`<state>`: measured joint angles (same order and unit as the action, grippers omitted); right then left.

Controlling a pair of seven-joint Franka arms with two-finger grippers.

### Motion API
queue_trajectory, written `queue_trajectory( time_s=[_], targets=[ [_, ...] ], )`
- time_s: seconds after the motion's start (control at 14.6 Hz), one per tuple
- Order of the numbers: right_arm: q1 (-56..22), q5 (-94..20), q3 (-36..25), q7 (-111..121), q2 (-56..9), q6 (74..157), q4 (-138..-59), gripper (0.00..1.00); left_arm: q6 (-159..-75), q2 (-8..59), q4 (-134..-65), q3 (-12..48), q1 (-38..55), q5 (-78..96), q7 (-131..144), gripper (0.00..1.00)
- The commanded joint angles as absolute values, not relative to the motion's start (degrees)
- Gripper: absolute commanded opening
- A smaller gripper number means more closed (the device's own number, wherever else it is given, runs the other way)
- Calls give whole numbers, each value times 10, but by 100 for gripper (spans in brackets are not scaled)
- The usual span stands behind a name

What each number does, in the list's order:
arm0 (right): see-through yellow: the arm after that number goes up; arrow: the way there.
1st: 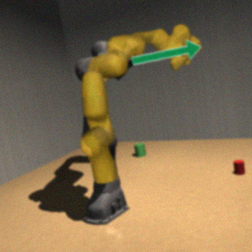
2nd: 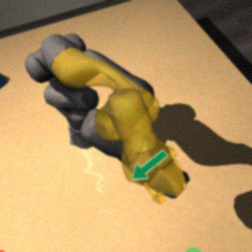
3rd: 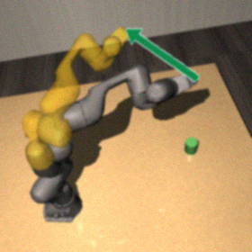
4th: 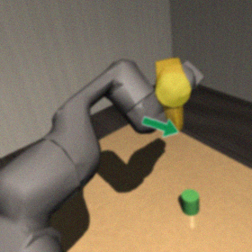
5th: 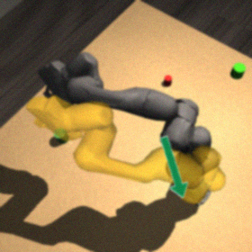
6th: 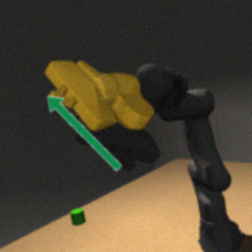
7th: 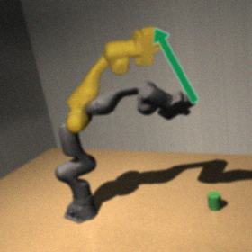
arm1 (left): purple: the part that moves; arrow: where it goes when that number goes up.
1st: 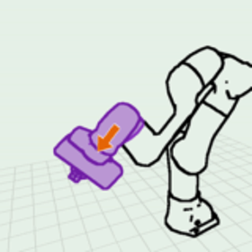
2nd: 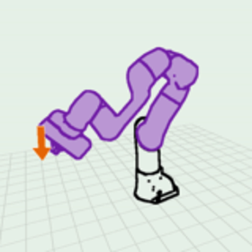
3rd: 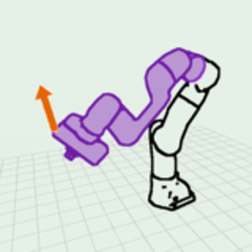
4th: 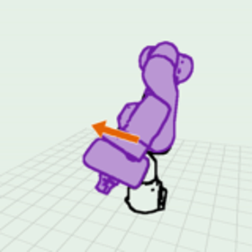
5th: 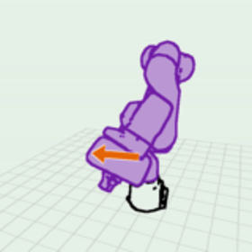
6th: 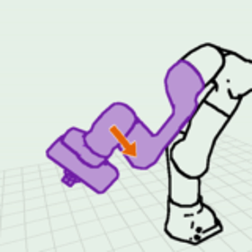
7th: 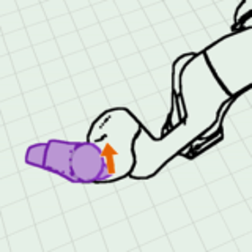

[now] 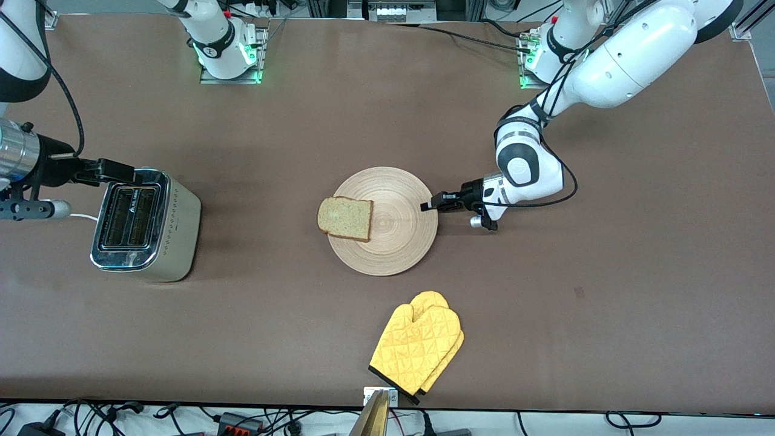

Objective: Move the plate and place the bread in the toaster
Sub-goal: 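Slide the plate further with the left gripper while the right gripper lifts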

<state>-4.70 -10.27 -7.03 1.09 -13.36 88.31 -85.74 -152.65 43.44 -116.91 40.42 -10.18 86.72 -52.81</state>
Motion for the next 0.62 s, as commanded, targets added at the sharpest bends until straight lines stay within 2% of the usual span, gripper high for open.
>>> queue_trajectory(
  time_s=[0.0, 0.41, 0.55],
  targets=[
    [-47, -136, -69, 21, -145, 887, -857, 100, -1524, 429, -1172, 408, -108, 892, -560, 100],
    [-66, -202, -69, 11, -177, 915, -859, 100, -1511, 395, -1172, 405, -162, 871, -569, 100],
    [-79, -202, -69, 11, -182, 936, -862, 100, -1465, 395, -1156, 404, -191, 782, -570, 100]
  ],
)
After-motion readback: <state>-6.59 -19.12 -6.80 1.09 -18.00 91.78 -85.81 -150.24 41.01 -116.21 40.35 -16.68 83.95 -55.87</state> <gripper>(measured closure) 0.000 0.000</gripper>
